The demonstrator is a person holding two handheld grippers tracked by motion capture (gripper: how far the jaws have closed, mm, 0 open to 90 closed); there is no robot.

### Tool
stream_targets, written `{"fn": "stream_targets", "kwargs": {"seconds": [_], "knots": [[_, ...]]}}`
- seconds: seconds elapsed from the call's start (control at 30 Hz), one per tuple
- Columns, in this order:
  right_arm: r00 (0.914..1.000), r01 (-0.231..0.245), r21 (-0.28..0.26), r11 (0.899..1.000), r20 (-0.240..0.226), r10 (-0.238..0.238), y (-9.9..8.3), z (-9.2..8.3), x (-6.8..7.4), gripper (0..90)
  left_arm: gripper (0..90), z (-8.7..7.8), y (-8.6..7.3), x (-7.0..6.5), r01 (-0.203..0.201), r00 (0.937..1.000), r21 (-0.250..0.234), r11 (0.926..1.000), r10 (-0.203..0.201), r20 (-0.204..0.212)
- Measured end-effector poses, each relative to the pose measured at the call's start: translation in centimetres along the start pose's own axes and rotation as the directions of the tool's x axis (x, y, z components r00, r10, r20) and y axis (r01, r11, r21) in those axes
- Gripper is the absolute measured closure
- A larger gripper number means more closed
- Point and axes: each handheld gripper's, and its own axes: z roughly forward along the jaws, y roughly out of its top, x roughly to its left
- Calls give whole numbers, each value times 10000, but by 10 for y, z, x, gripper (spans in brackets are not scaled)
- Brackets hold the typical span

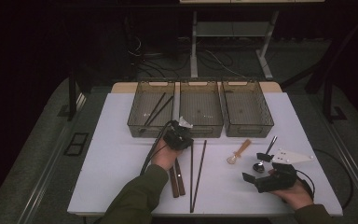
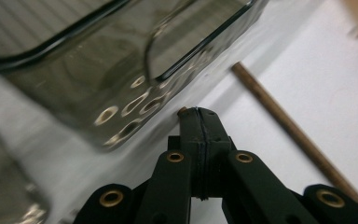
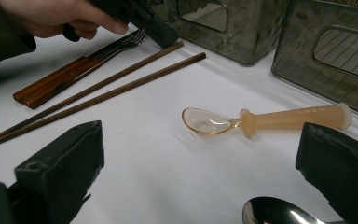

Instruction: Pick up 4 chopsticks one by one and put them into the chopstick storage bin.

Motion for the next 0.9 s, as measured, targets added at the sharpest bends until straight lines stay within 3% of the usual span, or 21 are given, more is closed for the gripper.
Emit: {"fn": "stream_targets", "kwargs": {"seconds": [0.47,0.83,0.9], "knots": [[10000,-3,-19,10000,-4,3,0,0,0,13,891,14,10,-16,-6,9989,-263,9997,18,469],[10000,3,-28,10000,6,-3,0,0,0,13,886,17,12,-21,250,9982,-418,9988,-226,562],[10000,12,-46,10000,27,-12,0,-1,0,13,840,15,13,-20,266,9984,-426,9987,-245,507]]}}
